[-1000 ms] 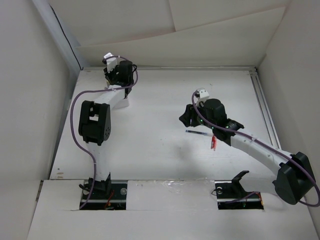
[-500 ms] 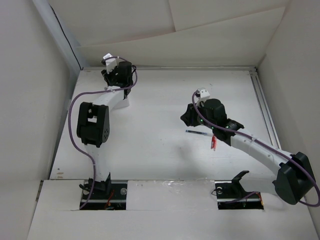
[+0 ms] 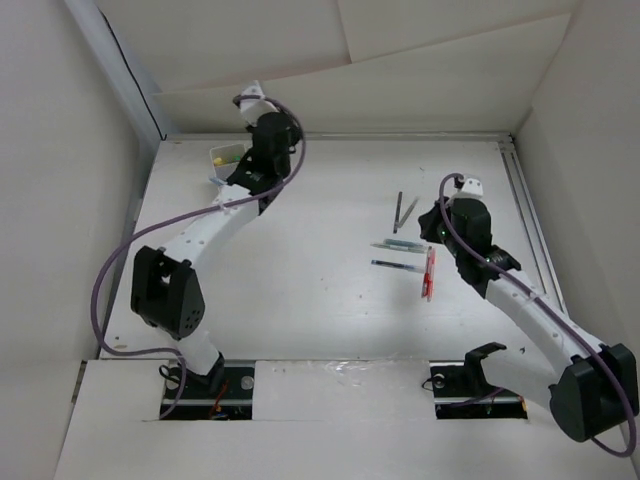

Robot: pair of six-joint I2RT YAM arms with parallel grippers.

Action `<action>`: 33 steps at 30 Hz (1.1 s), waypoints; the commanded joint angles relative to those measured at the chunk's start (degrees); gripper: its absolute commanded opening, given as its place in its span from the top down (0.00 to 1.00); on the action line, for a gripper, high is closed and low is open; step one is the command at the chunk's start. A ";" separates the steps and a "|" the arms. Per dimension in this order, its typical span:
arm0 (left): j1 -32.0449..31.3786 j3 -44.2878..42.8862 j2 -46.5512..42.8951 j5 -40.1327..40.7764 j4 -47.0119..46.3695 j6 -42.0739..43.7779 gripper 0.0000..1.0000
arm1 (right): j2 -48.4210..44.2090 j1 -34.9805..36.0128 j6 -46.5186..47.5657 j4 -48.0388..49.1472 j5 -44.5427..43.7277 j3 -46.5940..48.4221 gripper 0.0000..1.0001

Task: Sort the stationery into containers
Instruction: Pick up the pen from the center of the board.

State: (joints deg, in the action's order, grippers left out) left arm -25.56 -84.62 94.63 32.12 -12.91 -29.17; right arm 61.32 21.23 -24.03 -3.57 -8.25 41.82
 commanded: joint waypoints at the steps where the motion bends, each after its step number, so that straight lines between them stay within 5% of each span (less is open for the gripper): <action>1: -6.32 -0.53 5.36 -11.36 1.91 -2.55 0.78 | -2.34 -2.59 -2.86 0.23 -3.09 -1.30 1.00; 6: -10.64 -10.11 16.10 -20.86 10.96 -2.39 0.87 | -2.35 -5.58 -3.39 -0.38 -1.15 -1.31 0.98; 13: -15.31 -20.77 25.87 -20.34 18.09 -1.15 0.94 | 0.55 -6.82 -3.40 -0.91 0.25 -0.78 0.89; 21: -15.83 11.00 9.28 -29.39 -1.14 -7.22 0.93 | 13.63 -6.82 -2.34 -0.29 3.15 2.82 0.70; 33: -15.83 30.47 -4.54 -35.36 -8.45 -6.17 0.87 | 31.05 -2.43 -0.49 -2.13 2.81 13.45 0.60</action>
State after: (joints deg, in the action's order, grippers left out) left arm -41.30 -56.40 92.31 -0.10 -17.76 -35.79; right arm 92.38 18.15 -25.36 -6.07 -3.88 51.13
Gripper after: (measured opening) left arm 0.128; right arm 0.395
